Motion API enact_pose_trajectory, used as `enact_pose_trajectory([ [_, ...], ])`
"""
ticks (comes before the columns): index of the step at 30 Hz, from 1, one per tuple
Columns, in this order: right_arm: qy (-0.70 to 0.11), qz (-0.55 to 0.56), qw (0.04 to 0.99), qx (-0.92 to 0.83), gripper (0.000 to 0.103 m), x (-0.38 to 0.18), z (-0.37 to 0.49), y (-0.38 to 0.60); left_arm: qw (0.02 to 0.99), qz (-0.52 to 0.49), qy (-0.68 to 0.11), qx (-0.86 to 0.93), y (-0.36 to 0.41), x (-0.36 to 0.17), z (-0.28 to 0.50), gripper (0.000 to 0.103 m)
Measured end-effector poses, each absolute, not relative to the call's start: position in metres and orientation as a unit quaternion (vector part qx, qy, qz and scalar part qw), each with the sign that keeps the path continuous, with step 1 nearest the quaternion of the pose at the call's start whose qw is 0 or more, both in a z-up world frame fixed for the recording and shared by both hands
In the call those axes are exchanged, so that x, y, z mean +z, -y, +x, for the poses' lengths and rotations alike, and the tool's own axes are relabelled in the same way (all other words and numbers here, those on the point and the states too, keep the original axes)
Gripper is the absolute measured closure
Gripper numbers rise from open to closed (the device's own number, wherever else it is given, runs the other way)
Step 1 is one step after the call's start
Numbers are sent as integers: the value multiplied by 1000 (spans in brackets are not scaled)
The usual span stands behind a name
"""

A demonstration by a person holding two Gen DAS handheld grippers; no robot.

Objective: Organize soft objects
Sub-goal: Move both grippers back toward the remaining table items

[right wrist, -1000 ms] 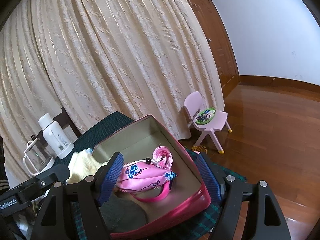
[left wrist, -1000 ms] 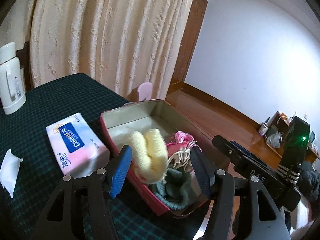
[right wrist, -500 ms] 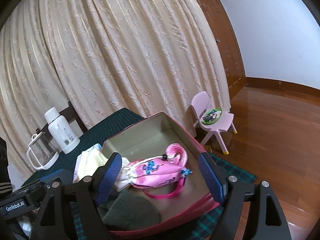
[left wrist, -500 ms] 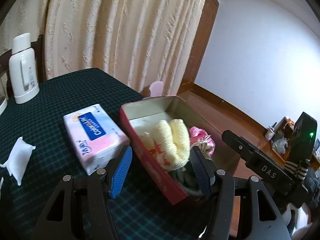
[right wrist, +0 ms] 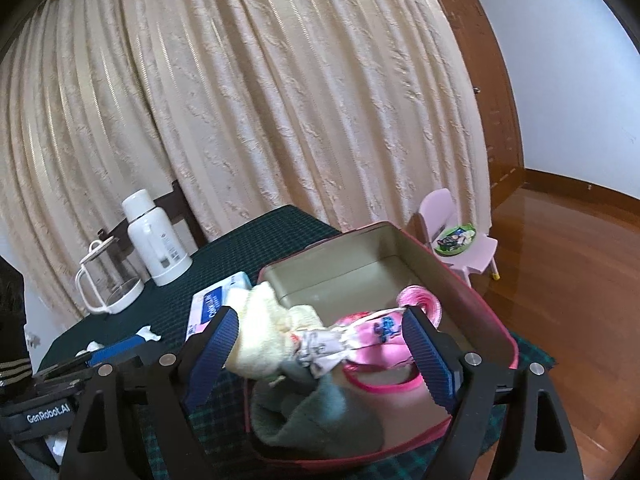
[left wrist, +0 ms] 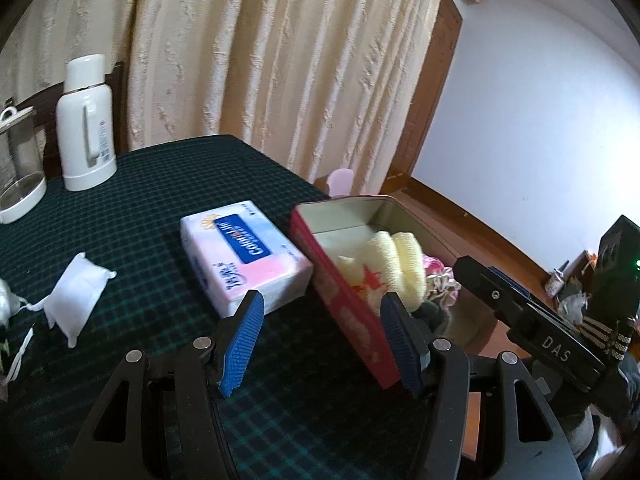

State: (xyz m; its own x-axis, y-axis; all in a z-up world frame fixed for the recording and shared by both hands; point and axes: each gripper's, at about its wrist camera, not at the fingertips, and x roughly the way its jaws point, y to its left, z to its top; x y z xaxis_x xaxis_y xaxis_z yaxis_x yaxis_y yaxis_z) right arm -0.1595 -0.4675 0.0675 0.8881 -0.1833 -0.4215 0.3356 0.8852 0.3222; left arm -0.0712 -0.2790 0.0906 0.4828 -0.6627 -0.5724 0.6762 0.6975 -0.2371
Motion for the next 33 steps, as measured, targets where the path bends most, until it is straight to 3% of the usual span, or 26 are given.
enact_pose_trajectory([
  [15,-209,171,959,-84,13,73,-143,427,888,-28,-336,-313,214,89,-49,41],
  [33,-246,136,960,0,13,74,-116,360,923,-85,-333,-173,83,76,-22,40],
])
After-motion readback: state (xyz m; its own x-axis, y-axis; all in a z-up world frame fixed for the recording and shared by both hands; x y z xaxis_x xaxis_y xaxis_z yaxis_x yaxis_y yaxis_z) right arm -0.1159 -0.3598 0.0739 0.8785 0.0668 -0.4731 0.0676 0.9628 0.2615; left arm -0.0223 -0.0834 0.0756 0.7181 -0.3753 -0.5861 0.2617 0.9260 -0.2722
